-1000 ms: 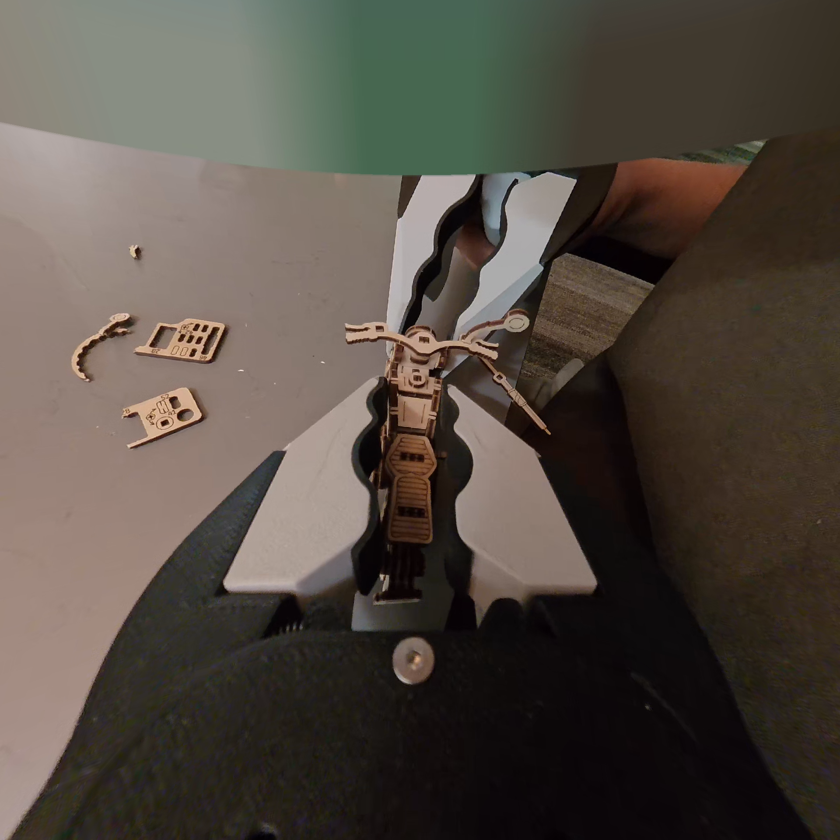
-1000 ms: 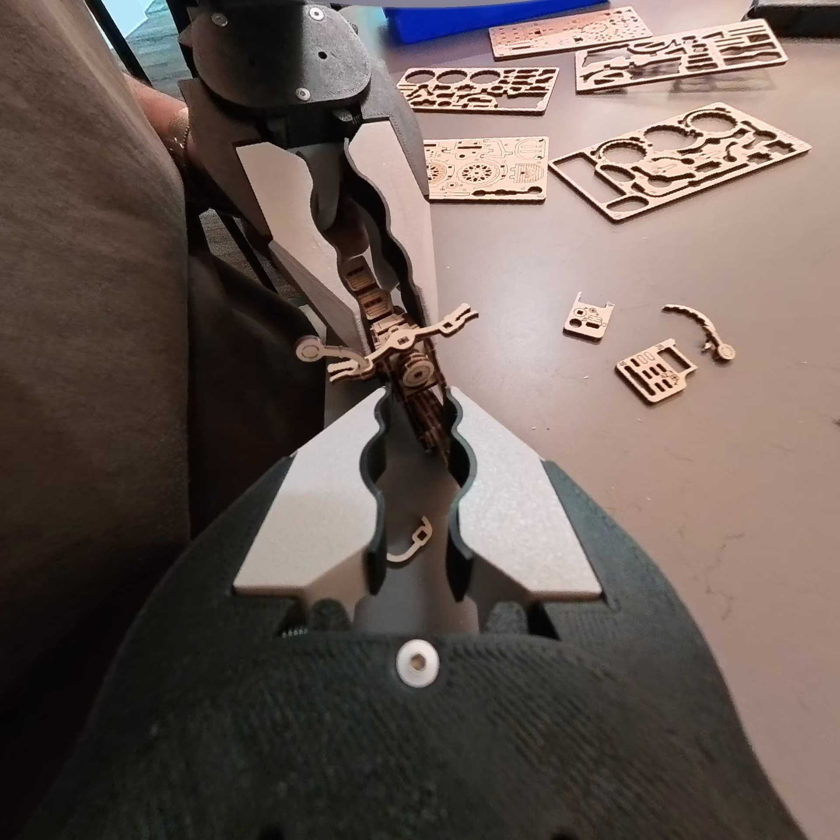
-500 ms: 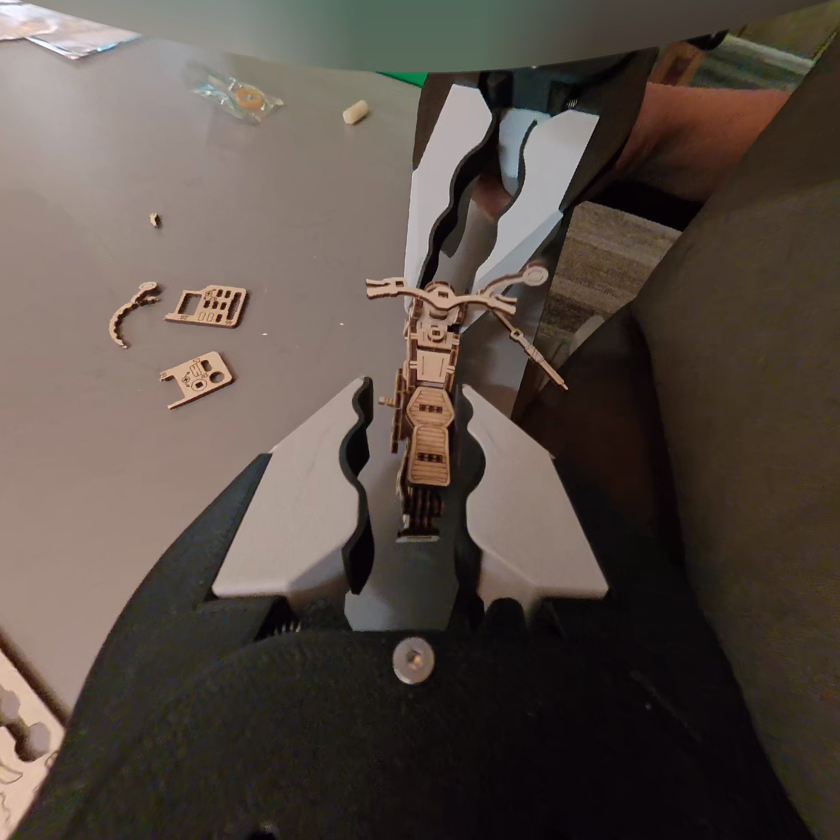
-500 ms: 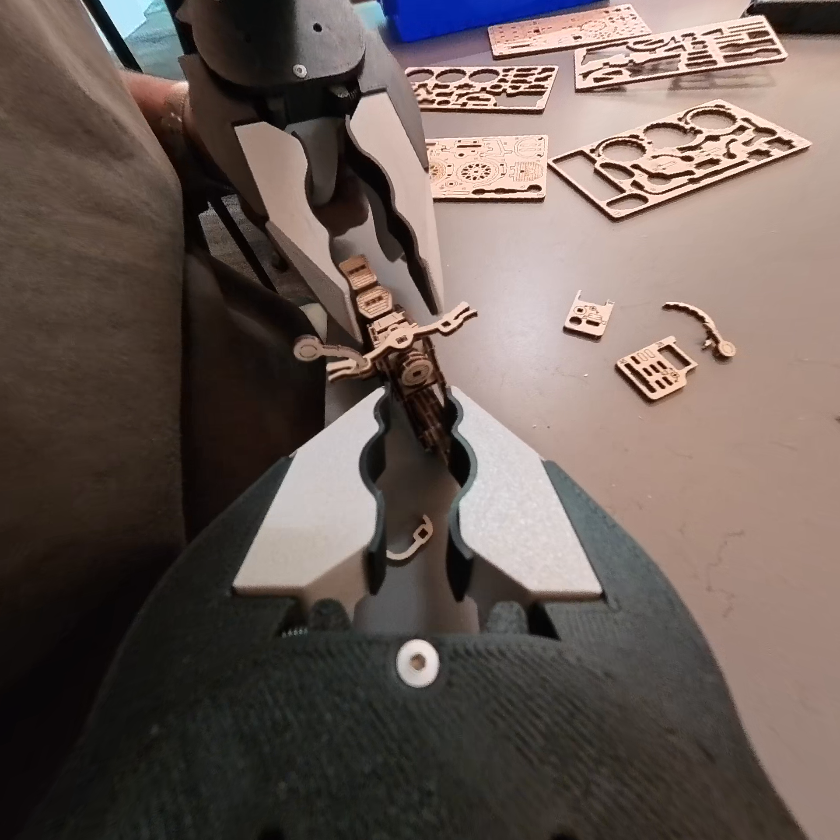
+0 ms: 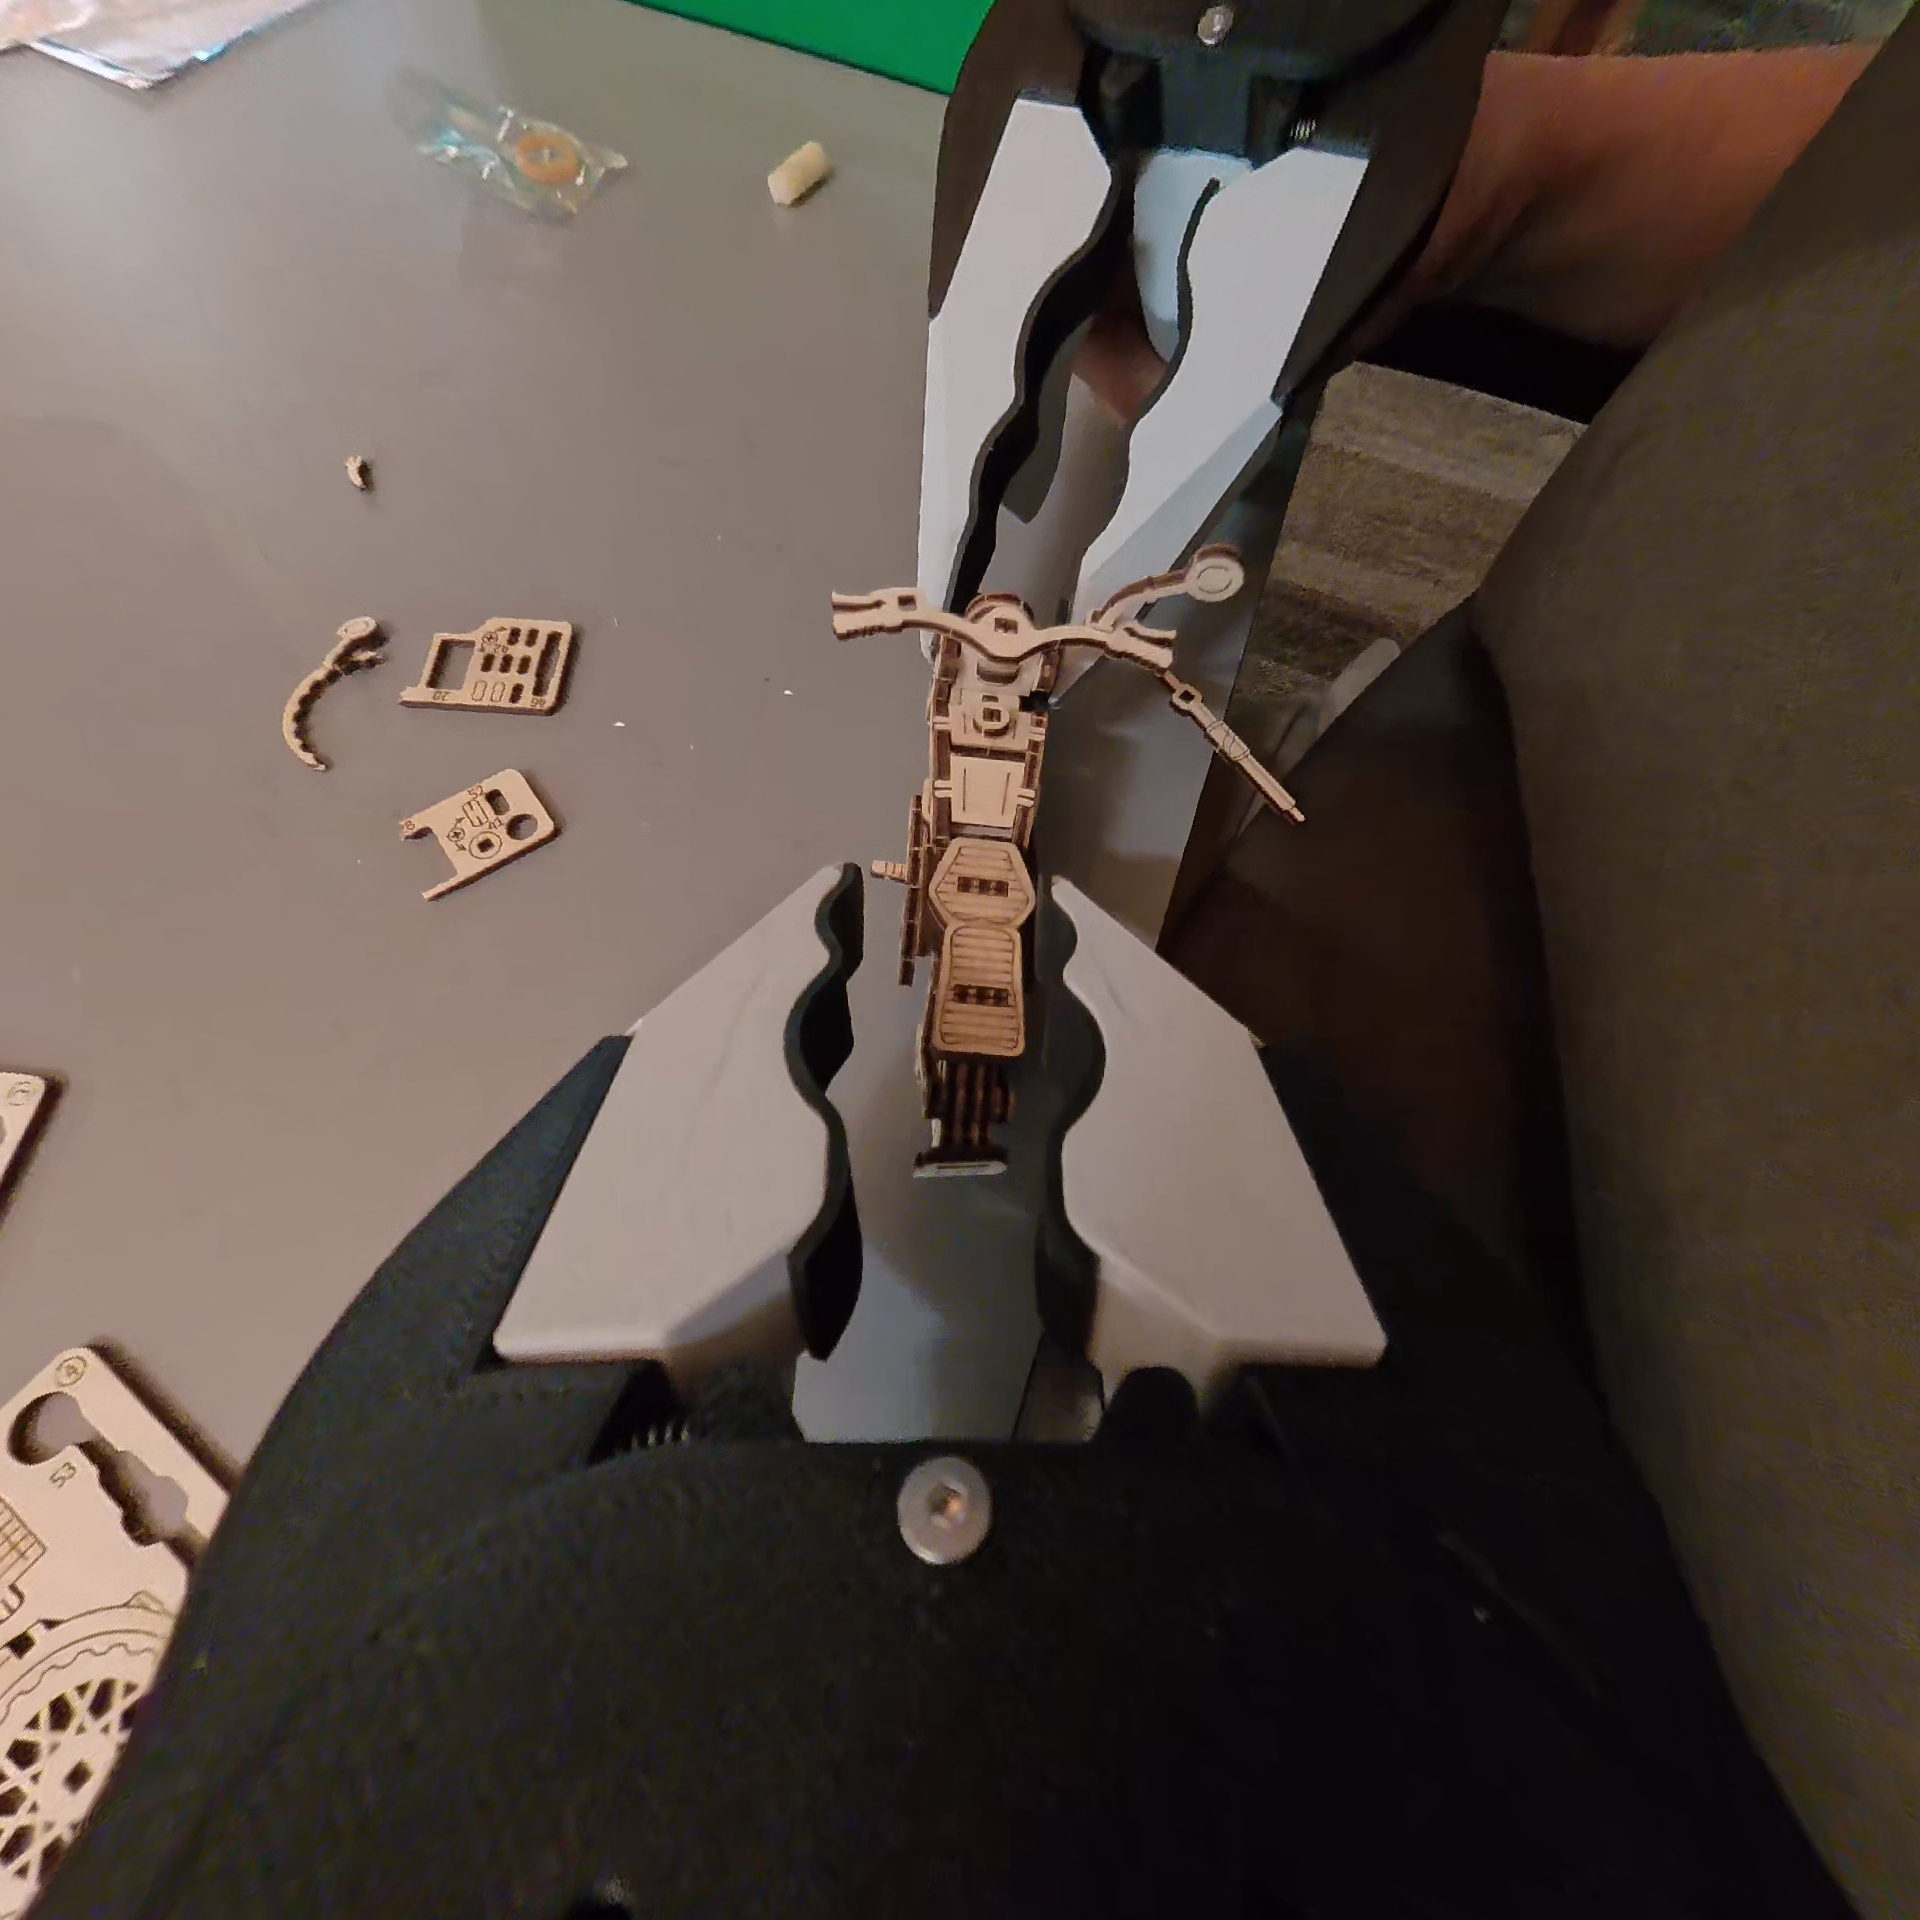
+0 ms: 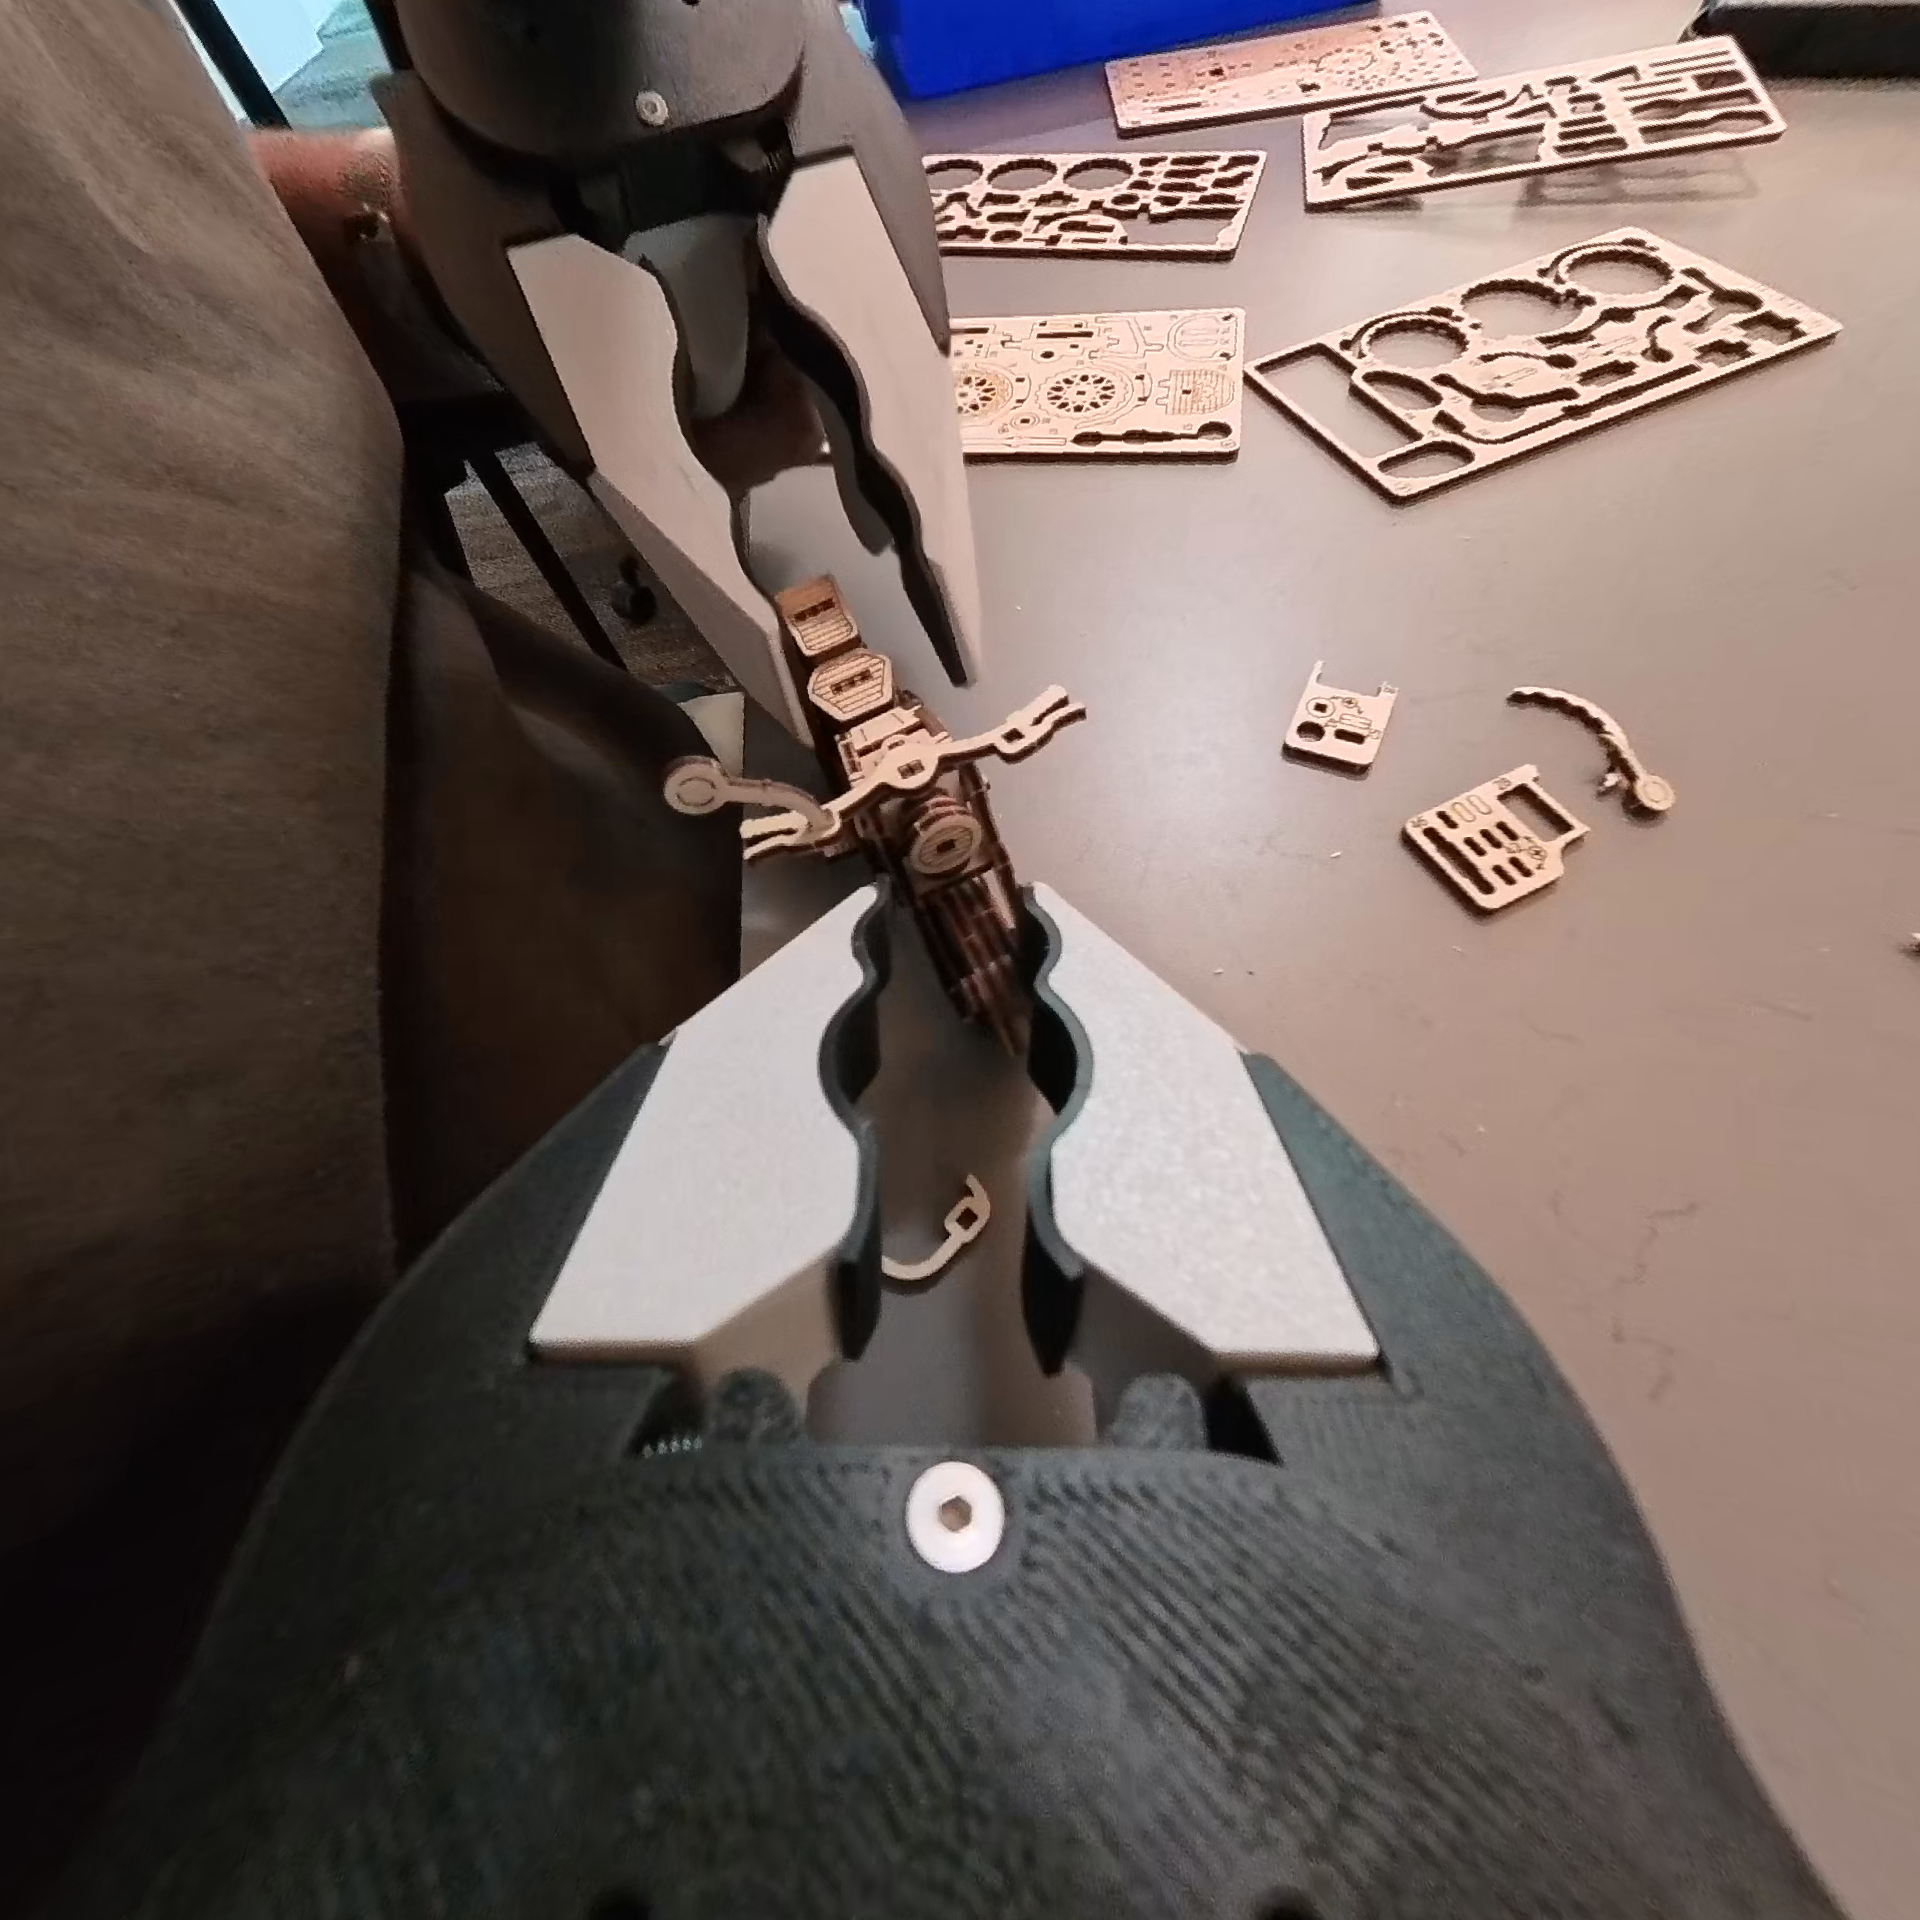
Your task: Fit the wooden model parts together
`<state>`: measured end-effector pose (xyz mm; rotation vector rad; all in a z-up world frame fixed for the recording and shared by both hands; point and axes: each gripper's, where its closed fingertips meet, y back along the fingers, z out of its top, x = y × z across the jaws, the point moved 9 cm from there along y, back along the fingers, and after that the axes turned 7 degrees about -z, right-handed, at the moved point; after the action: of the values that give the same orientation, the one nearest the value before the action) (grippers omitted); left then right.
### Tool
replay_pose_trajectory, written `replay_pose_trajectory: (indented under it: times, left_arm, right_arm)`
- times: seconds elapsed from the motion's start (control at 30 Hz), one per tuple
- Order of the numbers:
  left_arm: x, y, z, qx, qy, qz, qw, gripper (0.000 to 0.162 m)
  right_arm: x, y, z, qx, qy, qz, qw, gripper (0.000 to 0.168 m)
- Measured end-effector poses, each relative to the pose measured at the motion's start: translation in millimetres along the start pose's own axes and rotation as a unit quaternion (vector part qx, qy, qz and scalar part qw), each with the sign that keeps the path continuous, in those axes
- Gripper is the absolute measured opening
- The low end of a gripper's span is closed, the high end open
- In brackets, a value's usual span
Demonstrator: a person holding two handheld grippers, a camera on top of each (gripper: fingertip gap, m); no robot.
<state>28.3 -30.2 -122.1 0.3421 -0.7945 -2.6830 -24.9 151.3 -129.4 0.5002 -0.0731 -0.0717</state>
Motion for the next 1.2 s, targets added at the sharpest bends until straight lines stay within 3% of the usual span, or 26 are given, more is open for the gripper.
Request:
replay_pose_trajectory:
  times: [0.73, 0.9, 1.2]
  left_arm:
    - [-3, -5, -5, 0.042, -0.011, 0.001, 0.999, 0.038]
    - [-5, -9, -6, 0.049, -0.018, 0.008, 0.999, 0.026]
    - [-1, -9, -7, 0.035, -0.003, 0.007, 0.999, 0.026]
  right_arm:
    - [2, -2, 0, 0.005, 0.004, -0.001, 1.0, 0.022]
    - [2, -2, 0, 0.006, 0.005, -0.005, 1.0, 0.022]
    - [1, -1, 0, 0.003, -0.004, -0.006, 1.0, 0.025]
